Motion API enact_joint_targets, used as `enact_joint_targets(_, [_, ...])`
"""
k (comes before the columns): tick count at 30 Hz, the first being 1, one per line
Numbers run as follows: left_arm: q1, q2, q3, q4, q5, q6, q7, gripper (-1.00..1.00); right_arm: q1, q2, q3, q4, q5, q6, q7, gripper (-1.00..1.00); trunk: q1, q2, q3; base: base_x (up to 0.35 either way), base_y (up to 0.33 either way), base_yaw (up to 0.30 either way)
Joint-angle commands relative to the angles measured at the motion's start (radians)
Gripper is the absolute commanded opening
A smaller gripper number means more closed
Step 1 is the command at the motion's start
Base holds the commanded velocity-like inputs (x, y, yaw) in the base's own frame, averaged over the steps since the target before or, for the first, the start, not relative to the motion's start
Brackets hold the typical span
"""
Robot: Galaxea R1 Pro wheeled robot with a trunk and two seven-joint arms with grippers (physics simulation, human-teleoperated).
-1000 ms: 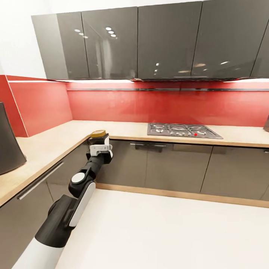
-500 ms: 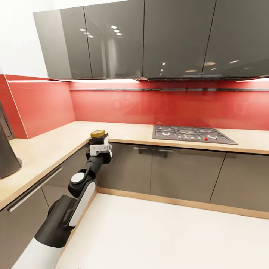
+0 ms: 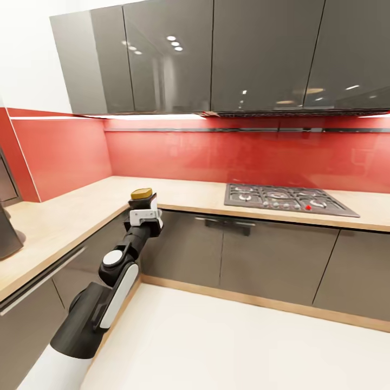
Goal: Set up a coffee station on the kitchen countertop: keep the coffee maker on the countertop, move the bottle of coffee from the kitchen shelf to the counter next to the coffee maker, place a paper coffee filter on top of the coffee maker, put the saucer next to the coffee maker with the coffee cup on the saucer, and place the electric kettle next to the coffee maker.
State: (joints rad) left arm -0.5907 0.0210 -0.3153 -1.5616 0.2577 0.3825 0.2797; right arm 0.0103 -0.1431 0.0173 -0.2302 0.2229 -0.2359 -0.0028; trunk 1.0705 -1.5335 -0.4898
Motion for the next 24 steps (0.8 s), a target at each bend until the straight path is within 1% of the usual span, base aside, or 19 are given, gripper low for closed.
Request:
enact_joint_targets(1, [-0.001,0.001,-0.003,-0.001,0.008,0.004,0.009,-1.00,0.000,0.000,0.001,-0.002,0.005,-0.001,0.000,1.00,0.000,0.000,-0.001,0.251,-0.206,0.002])
enact_joint_targets(10, [-0.001,0.001,-0.003,-0.001,0.008,0.003,0.009,-1.00,0.000,0.000,0.001,-0.002,0.007,-0.002,-0.001,1.00,0.000,0.000,-0.001,0.253,-0.213,0.019])
enact_joint_targets(14, [-0.001,0.001,-0.003,-0.001,0.008,0.003,0.009,-1.00,0.000,0.000,0.001,-0.002,0.007,-0.003,-0.002,1.00,0.000,0.000,-0.001,0.155,-0.129,0.190])
enact_joint_targets(22, [-0.001,0.001,-0.003,-0.001,0.008,0.003,0.008,-1.00,0.000,0.000,0.001,-0.002,0.007,-0.003,-0.003,1.00,0.000,0.000,-0.001,0.062,-0.046,0.248])
enact_joint_targets(24, [-0.001,0.001,-0.003,-0.001,0.008,0.003,0.008,-1.00,0.000,0.000,0.001,-0.002,0.008,-0.003,-0.002,1.00,0.000,0.000,-0.001,0.202,-0.134,0.114])
